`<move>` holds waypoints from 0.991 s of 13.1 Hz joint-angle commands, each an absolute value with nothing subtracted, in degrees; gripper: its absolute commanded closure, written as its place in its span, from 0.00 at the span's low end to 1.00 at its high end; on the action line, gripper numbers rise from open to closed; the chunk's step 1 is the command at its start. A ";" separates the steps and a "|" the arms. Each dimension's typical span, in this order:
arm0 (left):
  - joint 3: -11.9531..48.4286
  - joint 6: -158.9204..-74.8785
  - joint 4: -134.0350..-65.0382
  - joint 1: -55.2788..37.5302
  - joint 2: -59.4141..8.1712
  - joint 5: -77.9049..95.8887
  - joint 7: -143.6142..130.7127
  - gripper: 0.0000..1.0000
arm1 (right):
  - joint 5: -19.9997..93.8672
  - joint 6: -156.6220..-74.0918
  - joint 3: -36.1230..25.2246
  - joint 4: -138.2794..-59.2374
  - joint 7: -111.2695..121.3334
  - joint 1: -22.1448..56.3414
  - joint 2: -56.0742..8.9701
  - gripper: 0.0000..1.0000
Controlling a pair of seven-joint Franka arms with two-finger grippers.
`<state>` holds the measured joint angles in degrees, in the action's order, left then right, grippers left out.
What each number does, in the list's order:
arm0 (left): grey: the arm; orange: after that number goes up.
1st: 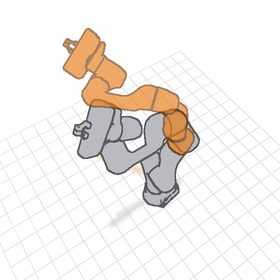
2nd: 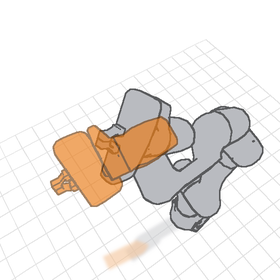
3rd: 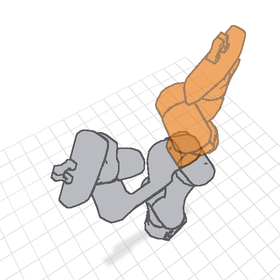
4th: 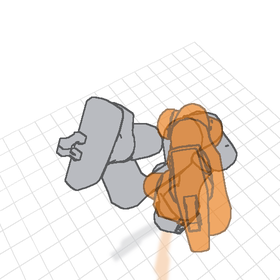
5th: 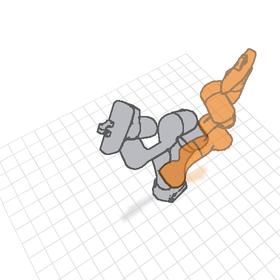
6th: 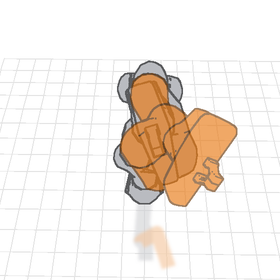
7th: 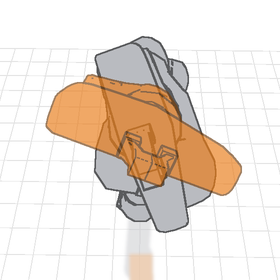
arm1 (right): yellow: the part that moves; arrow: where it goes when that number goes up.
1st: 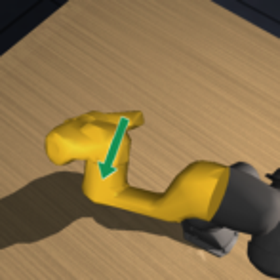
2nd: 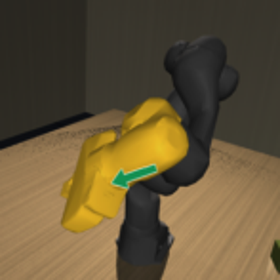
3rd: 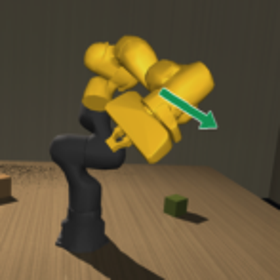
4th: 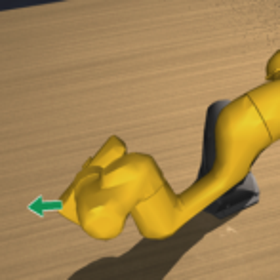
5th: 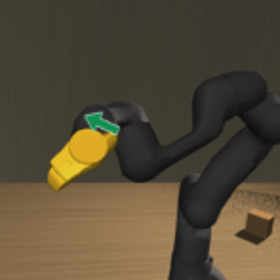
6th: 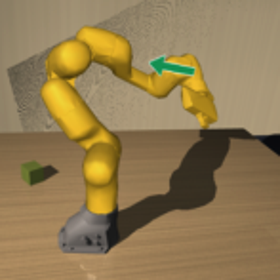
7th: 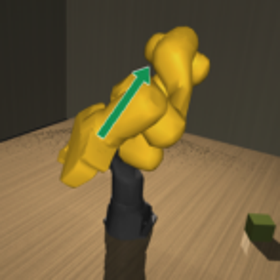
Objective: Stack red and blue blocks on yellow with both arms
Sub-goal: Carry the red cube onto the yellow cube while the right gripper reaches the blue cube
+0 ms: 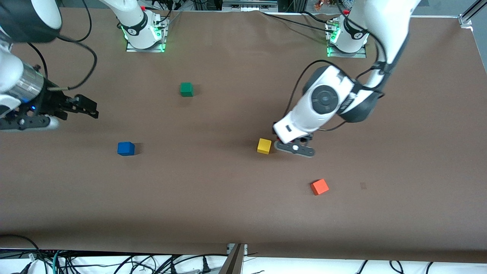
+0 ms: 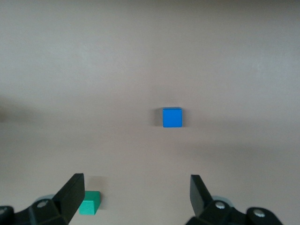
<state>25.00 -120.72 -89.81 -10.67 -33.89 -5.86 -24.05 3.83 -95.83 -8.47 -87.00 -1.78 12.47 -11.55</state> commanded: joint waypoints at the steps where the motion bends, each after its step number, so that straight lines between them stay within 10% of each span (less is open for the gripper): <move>1: 21.55 -119.62 -83.86 -16.41 -38.66 -9.39 -28.72 1.00 | 5.27 -95.80 -8.44 -85.69 -1.14 10.64 -17.64 0.01; 13: 16.79 -119.71 -81.13 -22.76 -42.98 -10.11 -32.34 1.00 | 5.89 -121.81 -8.00 -90.26 2.20 10.02 -38.31 0.01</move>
